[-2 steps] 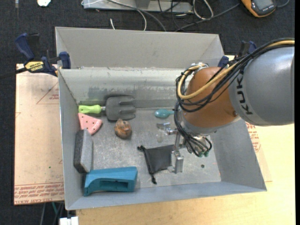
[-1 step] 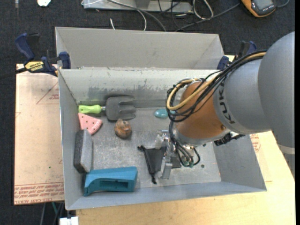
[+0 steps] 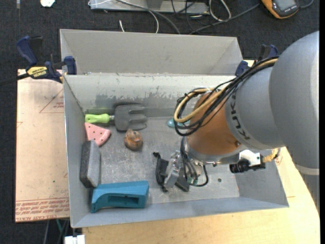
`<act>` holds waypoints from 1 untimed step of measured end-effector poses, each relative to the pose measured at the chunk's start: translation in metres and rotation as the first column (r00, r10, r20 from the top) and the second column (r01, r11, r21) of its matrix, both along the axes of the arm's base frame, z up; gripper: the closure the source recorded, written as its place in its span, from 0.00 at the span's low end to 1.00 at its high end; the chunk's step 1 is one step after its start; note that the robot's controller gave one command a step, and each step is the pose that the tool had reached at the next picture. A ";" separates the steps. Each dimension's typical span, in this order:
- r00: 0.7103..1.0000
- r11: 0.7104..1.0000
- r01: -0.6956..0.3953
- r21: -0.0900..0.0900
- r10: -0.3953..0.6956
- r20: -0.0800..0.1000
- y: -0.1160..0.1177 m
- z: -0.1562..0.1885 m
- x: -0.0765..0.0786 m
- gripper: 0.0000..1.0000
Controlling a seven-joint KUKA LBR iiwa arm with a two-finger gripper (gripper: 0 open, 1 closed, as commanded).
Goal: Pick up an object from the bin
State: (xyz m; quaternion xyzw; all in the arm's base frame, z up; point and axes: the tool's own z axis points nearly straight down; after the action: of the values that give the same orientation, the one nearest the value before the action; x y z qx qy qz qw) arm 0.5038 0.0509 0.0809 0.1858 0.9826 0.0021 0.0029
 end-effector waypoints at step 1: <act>1.000 1.000 0.000 0.000 0.000 0.000 0.000 0.000 0.000 1.00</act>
Offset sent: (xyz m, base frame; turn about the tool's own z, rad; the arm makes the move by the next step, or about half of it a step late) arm -0.0020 0.0145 0.1598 -0.0734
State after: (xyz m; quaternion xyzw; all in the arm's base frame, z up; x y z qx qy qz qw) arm 0.5038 0.0509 0.0809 0.1857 0.9826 0.0021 0.0029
